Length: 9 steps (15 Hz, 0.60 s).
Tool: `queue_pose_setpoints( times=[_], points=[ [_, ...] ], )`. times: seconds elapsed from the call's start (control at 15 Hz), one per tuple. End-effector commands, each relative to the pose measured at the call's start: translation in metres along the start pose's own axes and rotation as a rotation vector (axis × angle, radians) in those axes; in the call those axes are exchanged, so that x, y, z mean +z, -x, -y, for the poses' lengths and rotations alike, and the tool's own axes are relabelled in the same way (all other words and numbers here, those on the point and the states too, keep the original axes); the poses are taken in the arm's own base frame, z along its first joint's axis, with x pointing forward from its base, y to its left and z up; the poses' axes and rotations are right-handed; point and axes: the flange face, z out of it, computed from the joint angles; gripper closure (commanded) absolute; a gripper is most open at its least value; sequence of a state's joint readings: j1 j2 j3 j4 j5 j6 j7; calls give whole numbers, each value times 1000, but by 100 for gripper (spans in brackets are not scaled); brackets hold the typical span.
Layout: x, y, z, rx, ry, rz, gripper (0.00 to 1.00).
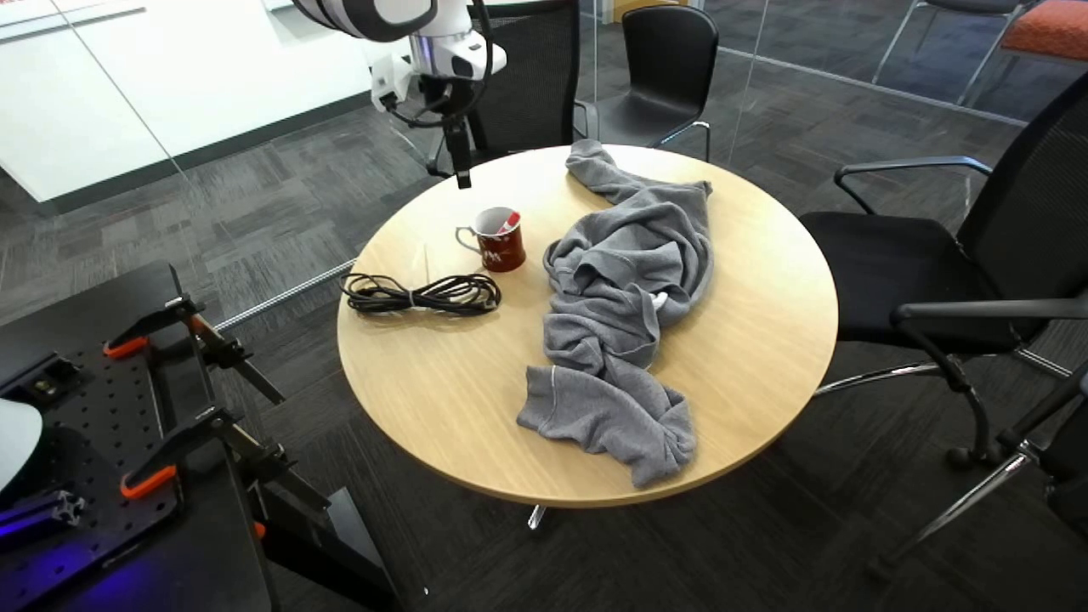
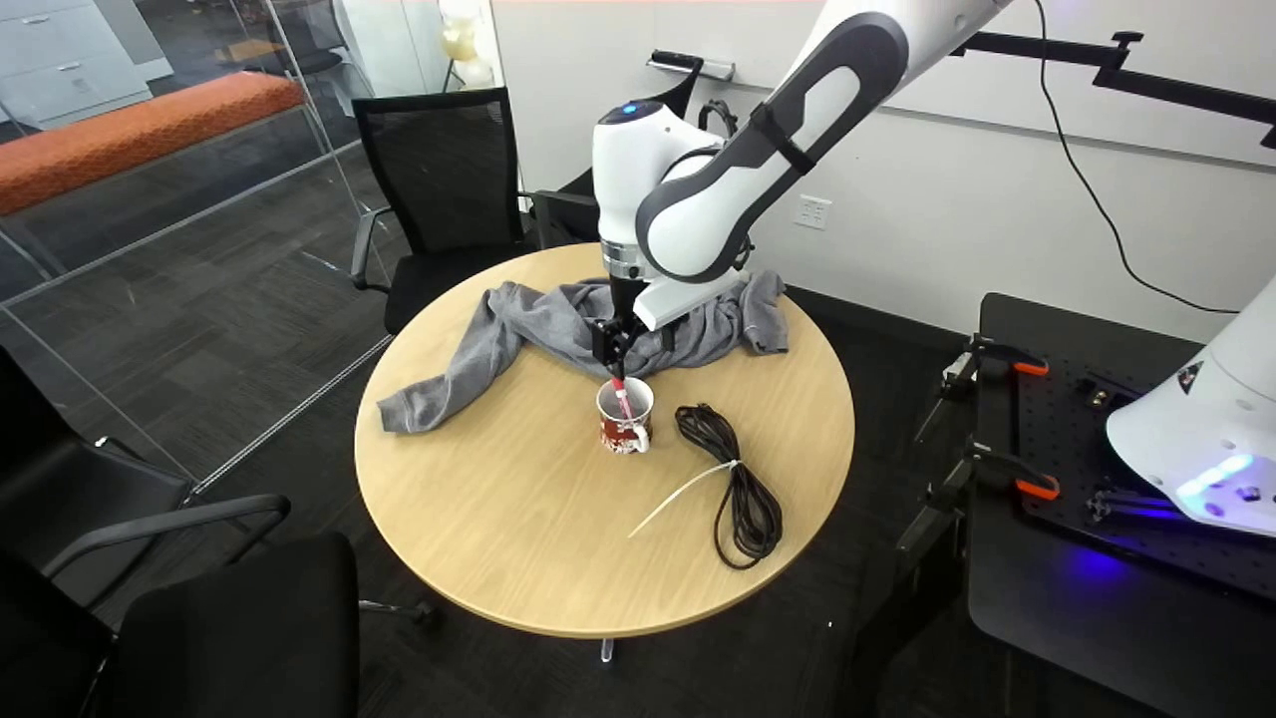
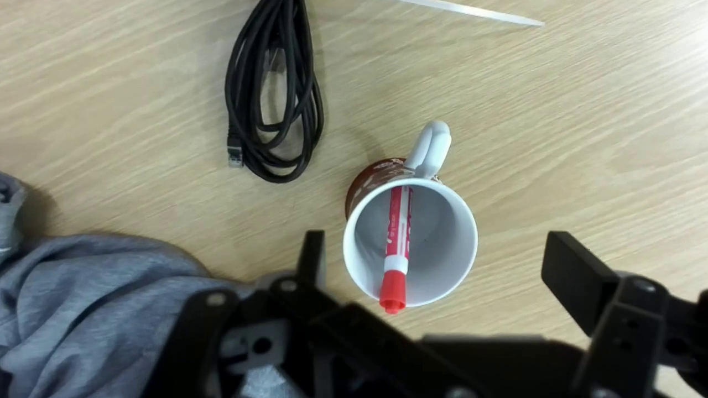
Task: Remove the marker from the mug.
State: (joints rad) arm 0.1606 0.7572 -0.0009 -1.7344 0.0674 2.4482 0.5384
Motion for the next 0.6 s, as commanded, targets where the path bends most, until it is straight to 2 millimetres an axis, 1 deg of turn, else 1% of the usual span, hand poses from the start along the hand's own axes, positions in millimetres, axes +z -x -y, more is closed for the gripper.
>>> queue_pose_setpoints(
  times=[0.0, 0.27, 0.53],
  points=[
    [20, -12, 4, -2, -8, -15, 0],
    [42, -13, 6, 6, -22, -64, 0],
    [55, -14, 4, 15, -45, -153, 0]
  ],
)
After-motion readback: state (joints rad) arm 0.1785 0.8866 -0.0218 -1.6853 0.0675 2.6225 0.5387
